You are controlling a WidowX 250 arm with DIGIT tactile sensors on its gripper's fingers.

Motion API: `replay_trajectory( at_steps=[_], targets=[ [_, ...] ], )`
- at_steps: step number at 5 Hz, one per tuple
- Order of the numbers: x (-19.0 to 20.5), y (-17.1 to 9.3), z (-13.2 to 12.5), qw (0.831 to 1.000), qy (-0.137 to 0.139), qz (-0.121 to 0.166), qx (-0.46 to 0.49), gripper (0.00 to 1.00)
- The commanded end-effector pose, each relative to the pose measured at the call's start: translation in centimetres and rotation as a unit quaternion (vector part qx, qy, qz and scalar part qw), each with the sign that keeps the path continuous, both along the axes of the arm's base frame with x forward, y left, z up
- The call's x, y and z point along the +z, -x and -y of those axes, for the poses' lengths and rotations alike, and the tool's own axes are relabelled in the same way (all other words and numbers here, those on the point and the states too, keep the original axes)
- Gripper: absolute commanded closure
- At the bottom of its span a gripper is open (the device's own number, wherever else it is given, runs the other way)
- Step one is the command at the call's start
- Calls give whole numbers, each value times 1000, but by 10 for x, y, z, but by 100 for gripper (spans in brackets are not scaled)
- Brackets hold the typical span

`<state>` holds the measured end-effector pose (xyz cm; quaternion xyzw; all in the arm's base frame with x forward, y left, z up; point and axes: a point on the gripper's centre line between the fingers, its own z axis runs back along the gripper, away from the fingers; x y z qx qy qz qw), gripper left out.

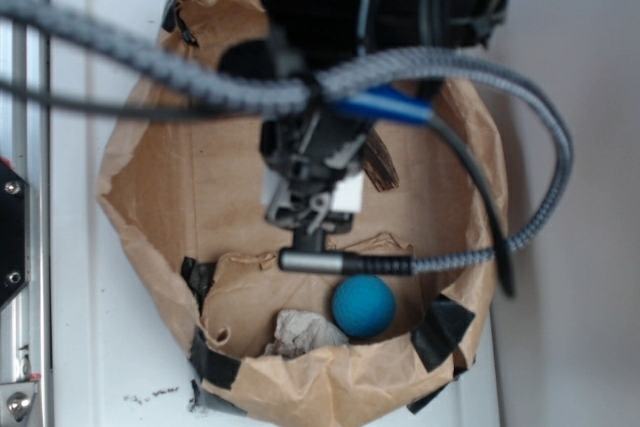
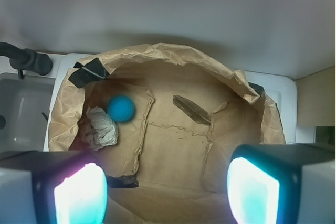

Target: Grab the wood chip.

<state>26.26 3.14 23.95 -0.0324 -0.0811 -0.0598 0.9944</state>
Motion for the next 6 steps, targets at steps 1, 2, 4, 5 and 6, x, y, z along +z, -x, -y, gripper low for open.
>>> replay_trajectory(
  at_steps=[1, 2, 4, 5, 6],
  targets=[
    [-31, -12, -9, 993, -38, 2, -113, 0],
    [-64, -13, -7, 974, -60, -8, -216, 0],
    [-109, -16, -16, 958, -64, -50, -276, 0],
    [-129, -33, -21, 957, -67, -60, -274, 0],
    [-144, -41, -26, 954, -70, -71, -282, 0]
  ],
)
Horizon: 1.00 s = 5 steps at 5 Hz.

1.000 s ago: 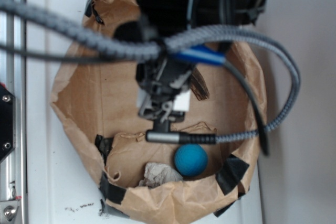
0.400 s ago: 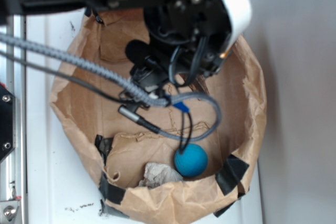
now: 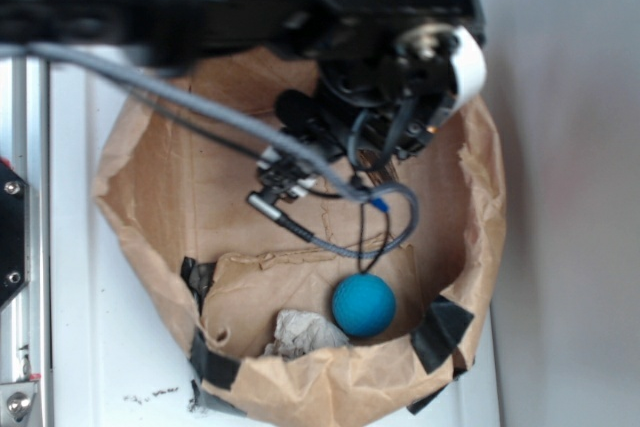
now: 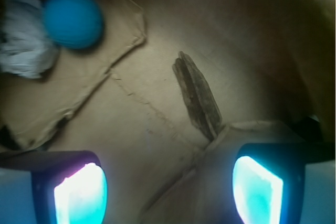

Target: Grab the wood chip.

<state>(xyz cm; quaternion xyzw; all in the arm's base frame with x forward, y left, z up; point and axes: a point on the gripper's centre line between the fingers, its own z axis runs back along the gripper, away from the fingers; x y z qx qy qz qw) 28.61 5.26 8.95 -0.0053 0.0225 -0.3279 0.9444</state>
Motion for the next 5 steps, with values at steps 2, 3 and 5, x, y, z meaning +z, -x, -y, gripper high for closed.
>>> replay_trajectory(
  at_steps=[2, 3, 5],
  targets=[
    [3, -28, -8, 997, -7, 39, -60, 0],
    [4, -26, -10, 998, -16, 27, -62, 0],
    [4, -26, -10, 998, -16, 27, -62, 0]
  ],
)
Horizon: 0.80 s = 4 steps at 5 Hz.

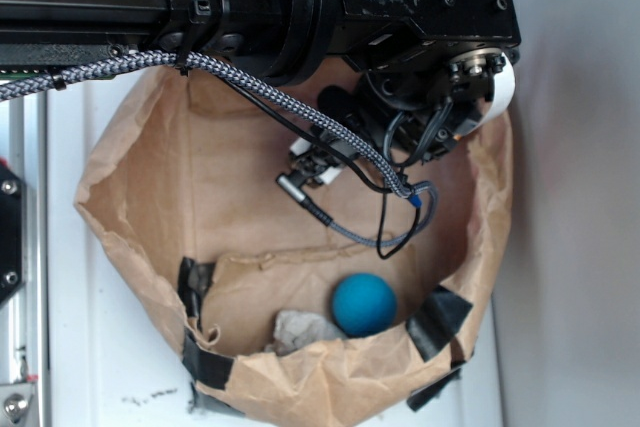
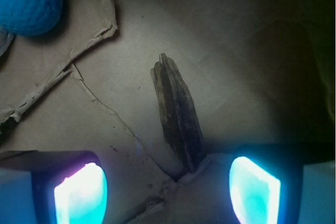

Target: Grab the wood chip.

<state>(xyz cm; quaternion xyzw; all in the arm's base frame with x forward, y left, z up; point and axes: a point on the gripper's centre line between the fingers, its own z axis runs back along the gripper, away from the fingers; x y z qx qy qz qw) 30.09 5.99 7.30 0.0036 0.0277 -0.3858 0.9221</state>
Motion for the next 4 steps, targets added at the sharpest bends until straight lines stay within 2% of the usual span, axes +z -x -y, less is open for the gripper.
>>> replay_trajectory(
  at_steps=[1, 2, 4],
  targets=[
    [21, -12, -3, 1000, -6, 30, 0, 0],
    [11, -18, -1, 999, 3, 53, -2, 0],
    [-19, -37, 1, 999, -11, 49, 3, 0]
  ],
)
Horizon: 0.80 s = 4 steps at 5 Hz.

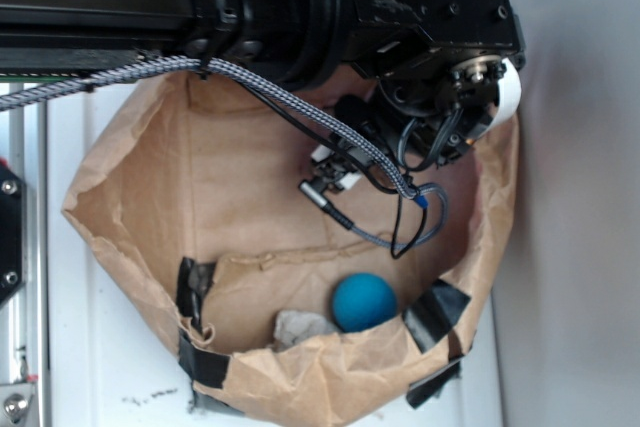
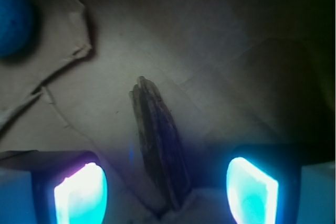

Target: Grab the wood chip.

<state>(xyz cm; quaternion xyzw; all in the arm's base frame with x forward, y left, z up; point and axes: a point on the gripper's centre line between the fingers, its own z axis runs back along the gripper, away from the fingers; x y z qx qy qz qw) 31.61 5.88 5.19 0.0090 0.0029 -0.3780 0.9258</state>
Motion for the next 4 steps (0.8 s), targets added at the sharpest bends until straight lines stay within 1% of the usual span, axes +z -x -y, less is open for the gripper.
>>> replay_trajectory(
  at_steps=[1, 2, 3, 4],
  targets=[
    [-9, -27, 4, 999, -32, 21, -9, 0],
    [-18, -27, 10, 999, -46, 13, -16, 0],
    [-23, -28, 10, 999, -49, 7, -11, 100],
    [-17, 3, 16, 998, -55, 25, -9, 100]
  ],
)
